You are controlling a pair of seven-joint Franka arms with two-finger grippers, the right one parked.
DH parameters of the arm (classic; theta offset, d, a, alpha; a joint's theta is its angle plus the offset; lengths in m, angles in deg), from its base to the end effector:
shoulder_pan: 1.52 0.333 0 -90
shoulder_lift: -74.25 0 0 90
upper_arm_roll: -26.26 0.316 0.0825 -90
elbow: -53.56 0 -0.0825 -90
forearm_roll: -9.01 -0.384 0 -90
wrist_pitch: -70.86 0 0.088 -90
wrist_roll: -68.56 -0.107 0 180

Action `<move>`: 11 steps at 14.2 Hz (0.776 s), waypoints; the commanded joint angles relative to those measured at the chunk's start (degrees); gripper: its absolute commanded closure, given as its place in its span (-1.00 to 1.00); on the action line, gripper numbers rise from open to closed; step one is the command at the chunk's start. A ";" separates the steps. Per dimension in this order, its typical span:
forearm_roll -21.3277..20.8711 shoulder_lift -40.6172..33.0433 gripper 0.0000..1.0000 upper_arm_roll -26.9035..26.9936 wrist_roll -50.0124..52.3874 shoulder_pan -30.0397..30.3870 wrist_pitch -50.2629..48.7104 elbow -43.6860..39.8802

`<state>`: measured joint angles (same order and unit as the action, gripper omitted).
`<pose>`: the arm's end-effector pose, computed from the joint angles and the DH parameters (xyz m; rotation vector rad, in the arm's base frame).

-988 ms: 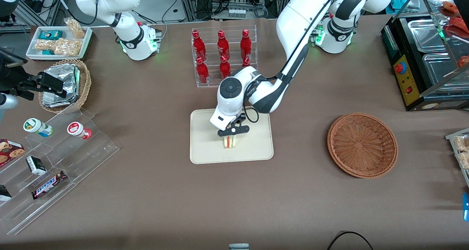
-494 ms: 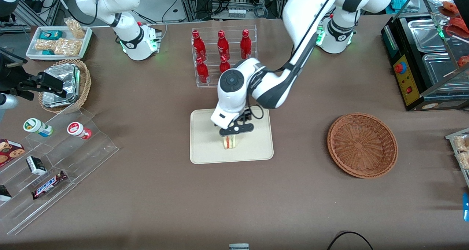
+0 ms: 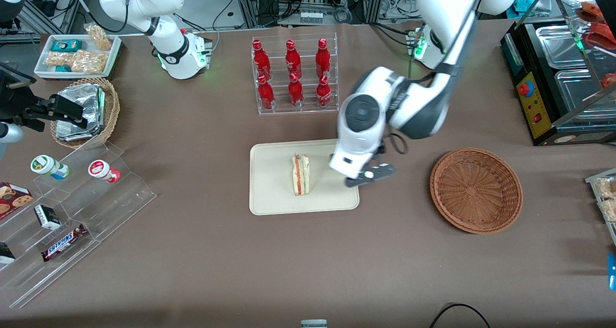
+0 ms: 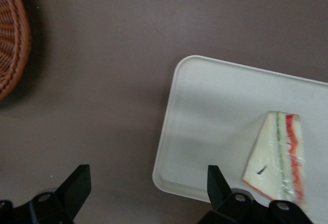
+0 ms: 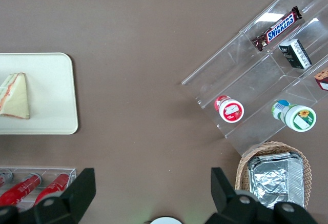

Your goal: Place sandwich from basket to tray

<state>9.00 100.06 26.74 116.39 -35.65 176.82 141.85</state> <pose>0.5557 -0.3708 0.3817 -3.0186 -0.3745 0.1601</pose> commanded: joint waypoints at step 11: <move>-0.17 -24.22 -1.00 -5.64 -45.52 29.87 -18.86 8.58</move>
<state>8.96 78.00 25.73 76.14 -12.71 160.22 151.81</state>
